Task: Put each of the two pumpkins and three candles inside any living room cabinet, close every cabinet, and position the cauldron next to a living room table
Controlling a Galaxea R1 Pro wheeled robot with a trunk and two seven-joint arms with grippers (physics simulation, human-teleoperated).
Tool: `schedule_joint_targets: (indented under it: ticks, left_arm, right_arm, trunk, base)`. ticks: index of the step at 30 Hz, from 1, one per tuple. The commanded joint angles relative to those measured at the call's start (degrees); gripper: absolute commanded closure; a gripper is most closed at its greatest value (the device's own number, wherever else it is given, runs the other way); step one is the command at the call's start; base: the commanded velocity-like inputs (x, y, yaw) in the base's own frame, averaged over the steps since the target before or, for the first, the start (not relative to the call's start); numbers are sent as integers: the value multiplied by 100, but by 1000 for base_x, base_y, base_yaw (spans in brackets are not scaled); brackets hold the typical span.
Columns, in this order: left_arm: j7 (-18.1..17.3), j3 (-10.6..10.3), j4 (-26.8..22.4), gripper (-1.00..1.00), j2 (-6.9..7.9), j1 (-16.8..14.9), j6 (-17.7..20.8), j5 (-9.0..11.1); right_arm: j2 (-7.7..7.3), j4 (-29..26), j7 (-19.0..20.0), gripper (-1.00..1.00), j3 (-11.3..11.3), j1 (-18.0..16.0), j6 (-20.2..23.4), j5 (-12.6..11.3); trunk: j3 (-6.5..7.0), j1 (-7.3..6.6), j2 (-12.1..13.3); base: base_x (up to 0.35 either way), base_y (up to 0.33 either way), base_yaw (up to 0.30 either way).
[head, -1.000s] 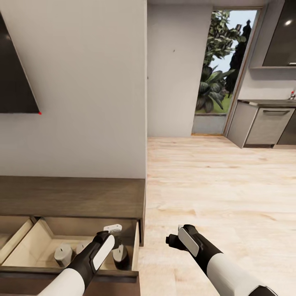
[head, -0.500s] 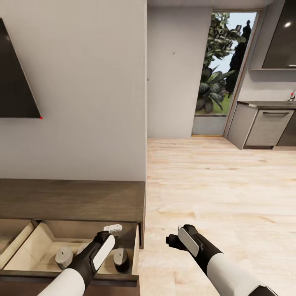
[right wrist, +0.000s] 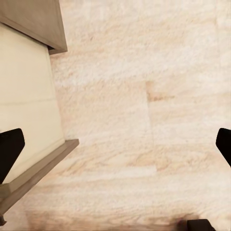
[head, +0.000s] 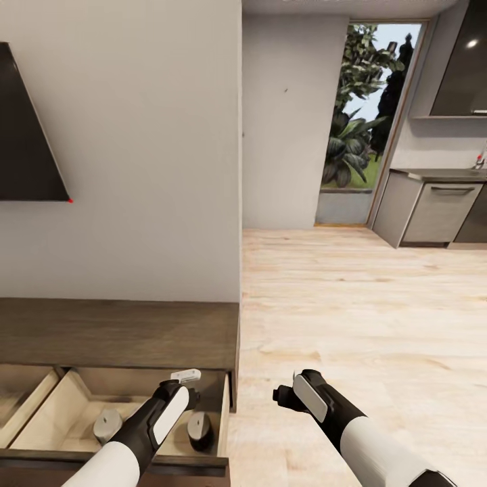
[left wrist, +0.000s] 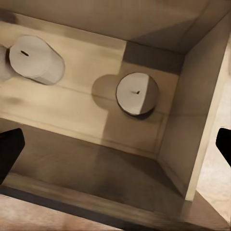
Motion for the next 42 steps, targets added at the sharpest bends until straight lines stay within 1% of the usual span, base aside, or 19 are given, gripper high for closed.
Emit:
schedule_joint_targets:
  ticks: [1,10,18,30,34,42]
  left_arm:
    - [57,-24,-8,-100,6,-4,7,61]
    - [57,-24,-8,-100,13,-4,7,61]
    - [57,-24,-8,-100,13,-4,7,61]
    - [57,-25,-8,-100,13,-4,7,61]
    - [57,-24,-8,-100,13,-4,7,61]
    - [49,-24,-9,-100,47,-4,7,69]
  right_arm:
    - [-5,-9,-55,-100,34,-5,6,-61]
    - [-5,-9,-55,-100,35,-5,6,-61]
    - [-5,-9,-55,-100,38,-5,6,-61]
    - [-5,-9,-56,-100,37,-5,6,-61]
    - [-5,-9,-56,-100,36,-5,6,-61]
    - [-5,-9,-55,-100,34,-5,6,-61]
  trunk:
    - [13,-24,39]
    - [174,-222,400]
    - [318,-398,720]
    - [533,-661,1202]
    - [605,-749,1362]
    - [605,-749,1362]
  base:
    - [-201,39,0]
    - [-163,39,0]
    - [-267,19,0]
    - [-21,2,0]
    - [-188,66,0]
    - [-298,118,0]
